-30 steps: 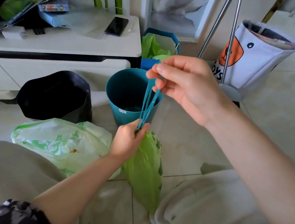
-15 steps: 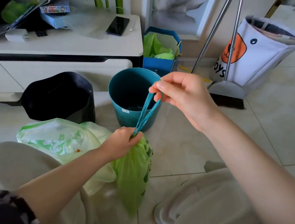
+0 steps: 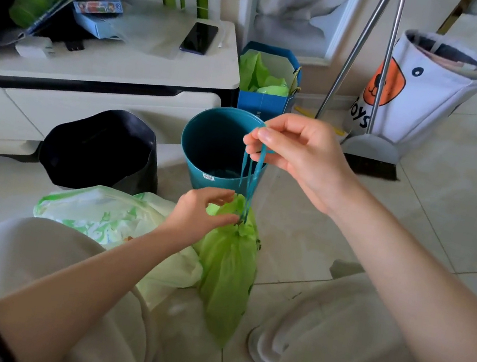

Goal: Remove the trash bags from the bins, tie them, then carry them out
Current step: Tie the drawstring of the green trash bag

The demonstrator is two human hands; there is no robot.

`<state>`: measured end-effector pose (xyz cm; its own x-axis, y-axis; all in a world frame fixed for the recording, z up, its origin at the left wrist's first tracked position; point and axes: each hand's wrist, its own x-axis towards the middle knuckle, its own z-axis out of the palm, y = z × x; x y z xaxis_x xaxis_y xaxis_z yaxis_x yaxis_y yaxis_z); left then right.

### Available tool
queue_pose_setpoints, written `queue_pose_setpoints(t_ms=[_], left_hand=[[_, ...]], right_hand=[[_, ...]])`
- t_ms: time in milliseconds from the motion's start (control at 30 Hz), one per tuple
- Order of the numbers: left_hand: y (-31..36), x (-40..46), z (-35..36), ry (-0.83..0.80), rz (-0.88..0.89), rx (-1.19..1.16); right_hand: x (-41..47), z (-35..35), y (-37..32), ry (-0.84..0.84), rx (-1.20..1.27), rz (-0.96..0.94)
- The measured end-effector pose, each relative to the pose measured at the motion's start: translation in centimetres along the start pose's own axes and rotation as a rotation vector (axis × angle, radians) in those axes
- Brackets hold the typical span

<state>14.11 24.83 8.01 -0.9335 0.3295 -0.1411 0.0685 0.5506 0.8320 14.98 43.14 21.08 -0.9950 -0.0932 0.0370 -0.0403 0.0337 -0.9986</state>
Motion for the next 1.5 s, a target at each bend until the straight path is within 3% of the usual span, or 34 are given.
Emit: queue_pose_setpoints(t_ms=[100,400,667,900,1033,1200,1367,1500], left_hand=[[0.3,0.2,1.0,-0.042,0.026,-0.014],[-0.2,1.6,0.4,0.120,0.095,0.024],[-0.9,1.9,0.2,0.058,-0.027,-0.076],[-0.8,1.5,-0.2,0.007,-0.244,-0.454],[-1.4,1.4,-0.3,0.014,-0.342,-0.603],[-0.8,1.5,-0.1,0.008,-0.348,-0.724],[0.2,1.4,0.1,-0.039,-0.185,-0.254],[1.1,1.2,0.6,-0.191,-0.025,-0.017]], right_hand=[[0.2,0.0,-0.1,0.002,-0.034,-0.007],[1.0,-0.6,0.0,-0.003,-0.072,-0.002],[1.9,-3.0,1.1,0.334,-0.088,0.263],[1.7,-3.6,2.3,0.404,0.048,0.400],[1.5,-4.3,2.6,0.520,-0.028,0.431],[0.9,-3.6,2.6,0.426,-0.179,0.263],[0.1,-2.1,1.4,0.152,-0.308,-0.098],[0.6,-0.4,0.8,0.104,-0.459,-0.237]])
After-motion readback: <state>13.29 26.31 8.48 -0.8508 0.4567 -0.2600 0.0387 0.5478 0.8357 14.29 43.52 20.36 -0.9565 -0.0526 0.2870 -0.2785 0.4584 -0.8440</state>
